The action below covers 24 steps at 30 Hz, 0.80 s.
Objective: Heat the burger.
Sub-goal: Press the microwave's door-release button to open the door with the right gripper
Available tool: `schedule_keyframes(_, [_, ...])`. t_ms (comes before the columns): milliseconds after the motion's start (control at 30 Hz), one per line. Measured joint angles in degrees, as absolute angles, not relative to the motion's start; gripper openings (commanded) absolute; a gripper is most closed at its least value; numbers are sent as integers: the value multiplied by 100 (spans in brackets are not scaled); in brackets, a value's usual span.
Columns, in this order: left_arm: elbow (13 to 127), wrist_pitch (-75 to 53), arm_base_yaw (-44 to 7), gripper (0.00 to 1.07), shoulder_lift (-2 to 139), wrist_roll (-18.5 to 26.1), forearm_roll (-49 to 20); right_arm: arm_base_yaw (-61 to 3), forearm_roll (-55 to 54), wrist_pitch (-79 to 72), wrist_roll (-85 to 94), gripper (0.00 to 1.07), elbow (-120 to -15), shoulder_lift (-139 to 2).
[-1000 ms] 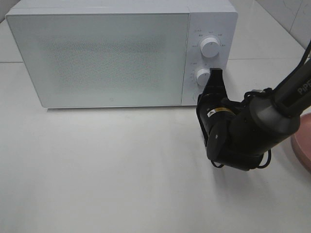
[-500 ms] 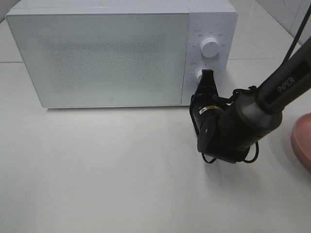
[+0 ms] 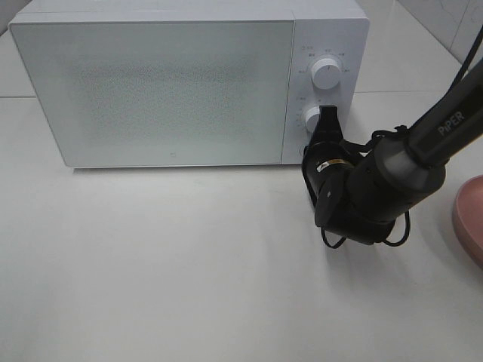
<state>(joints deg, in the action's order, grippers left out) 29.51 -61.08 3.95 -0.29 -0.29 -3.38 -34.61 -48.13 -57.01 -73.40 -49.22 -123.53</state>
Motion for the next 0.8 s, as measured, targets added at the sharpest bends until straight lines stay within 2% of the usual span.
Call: schedule_keyframes(800, [2951,-6108,395,100,-29,-29,-332,-3449,-4624,-5879,-7460,0,-5094,-12582])
